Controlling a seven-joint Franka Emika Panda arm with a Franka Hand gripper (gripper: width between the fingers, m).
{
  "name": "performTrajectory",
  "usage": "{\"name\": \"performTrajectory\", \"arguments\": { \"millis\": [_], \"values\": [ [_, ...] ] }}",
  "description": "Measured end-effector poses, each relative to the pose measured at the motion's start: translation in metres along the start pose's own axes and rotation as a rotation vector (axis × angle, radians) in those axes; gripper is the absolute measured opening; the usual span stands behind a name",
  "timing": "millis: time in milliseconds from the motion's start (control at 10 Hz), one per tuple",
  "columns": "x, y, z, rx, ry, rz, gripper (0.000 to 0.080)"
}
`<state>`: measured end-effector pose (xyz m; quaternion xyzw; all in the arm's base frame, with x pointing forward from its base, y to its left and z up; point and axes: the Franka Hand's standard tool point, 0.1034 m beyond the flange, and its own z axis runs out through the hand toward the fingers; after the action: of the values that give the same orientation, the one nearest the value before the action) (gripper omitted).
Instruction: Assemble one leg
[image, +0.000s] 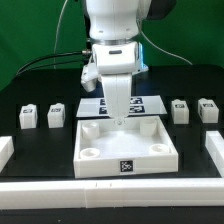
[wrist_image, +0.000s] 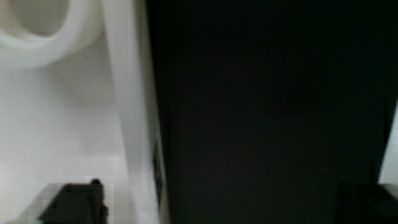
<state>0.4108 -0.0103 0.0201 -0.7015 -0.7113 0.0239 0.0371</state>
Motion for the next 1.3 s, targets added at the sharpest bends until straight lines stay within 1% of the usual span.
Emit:
{"name": "performTrajectory", "arguments": {
  "millis": [200, 300, 400, 500, 600, 800, 900, 1000, 1300],
  "values": [
    [-0.0018, 0.0058, 0.0018, -0.003, 0.001, 0.003, 0.0650],
    [-0.0017, 0.0052, 0.0040, 0.002, 0.002, 0.006, 0.0650],
    [-0.0019, 0.0044, 0.0054, 0.005, 0.002, 0.011, 0.0621],
    [-0.0019, 0.0045, 0.0054, 0.004, 0.002, 0.011, 0.0474],
    [-0.0019, 0.0045, 0.0054, 0.004, 0.002, 0.011, 0.0474],
    [-0.0019, 0.0045, 0.0054, 0.004, 0.002, 0.012, 0.0199],
    [-0.0019, 0.0045, 0.0054, 0.004, 0.002, 0.011, 0.0199],
    [-0.0019, 0.0056, 0.0048, -0.001, 0.002, 0.011, 0.0059],
    [-0.0020, 0.0059, 0.0047, -0.002, 0.002, 0.012, 0.0060]
  ]
}}
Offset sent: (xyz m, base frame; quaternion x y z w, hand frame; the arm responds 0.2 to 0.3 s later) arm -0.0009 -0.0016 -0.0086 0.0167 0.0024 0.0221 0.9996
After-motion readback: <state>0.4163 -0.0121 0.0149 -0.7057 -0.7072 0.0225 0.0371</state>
